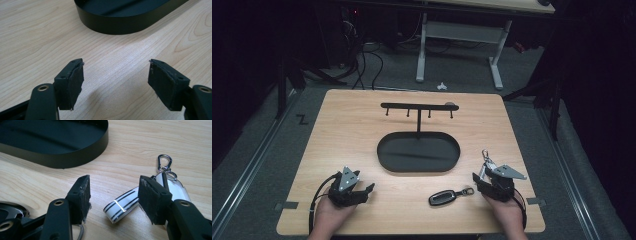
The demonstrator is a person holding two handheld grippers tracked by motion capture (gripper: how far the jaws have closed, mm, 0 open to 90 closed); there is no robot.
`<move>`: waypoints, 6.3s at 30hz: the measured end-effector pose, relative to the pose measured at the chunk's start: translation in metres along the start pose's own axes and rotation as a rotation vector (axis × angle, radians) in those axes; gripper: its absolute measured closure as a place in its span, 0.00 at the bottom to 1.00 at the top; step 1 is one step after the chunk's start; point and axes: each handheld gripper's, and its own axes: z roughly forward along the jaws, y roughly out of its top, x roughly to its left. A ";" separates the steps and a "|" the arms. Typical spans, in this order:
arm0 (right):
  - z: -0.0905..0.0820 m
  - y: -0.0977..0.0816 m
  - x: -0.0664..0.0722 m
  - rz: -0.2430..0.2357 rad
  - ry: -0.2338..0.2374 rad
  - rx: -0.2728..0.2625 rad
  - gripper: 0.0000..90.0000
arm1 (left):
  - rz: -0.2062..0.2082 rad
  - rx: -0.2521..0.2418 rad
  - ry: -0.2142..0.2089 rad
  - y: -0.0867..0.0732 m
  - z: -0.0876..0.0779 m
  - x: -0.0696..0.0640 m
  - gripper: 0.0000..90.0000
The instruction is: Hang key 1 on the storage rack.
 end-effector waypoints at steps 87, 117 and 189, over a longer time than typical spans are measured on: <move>-0.010 -0.018 0.116 -0.274 0.277 0.130 1.00 | 0.043 -0.108 -0.108 0.036 0.022 -0.014 0.32; -0.051 -0.035 0.038 -0.130 0.068 0.110 0.94 | 0.070 -0.114 -0.137 0.050 0.037 -0.025 0.33; 0.020 0.059 0.067 -0.290 0.203 0.641 0.40 | -0.009 -0.106 -0.057 0.018 0.007 0.001 0.31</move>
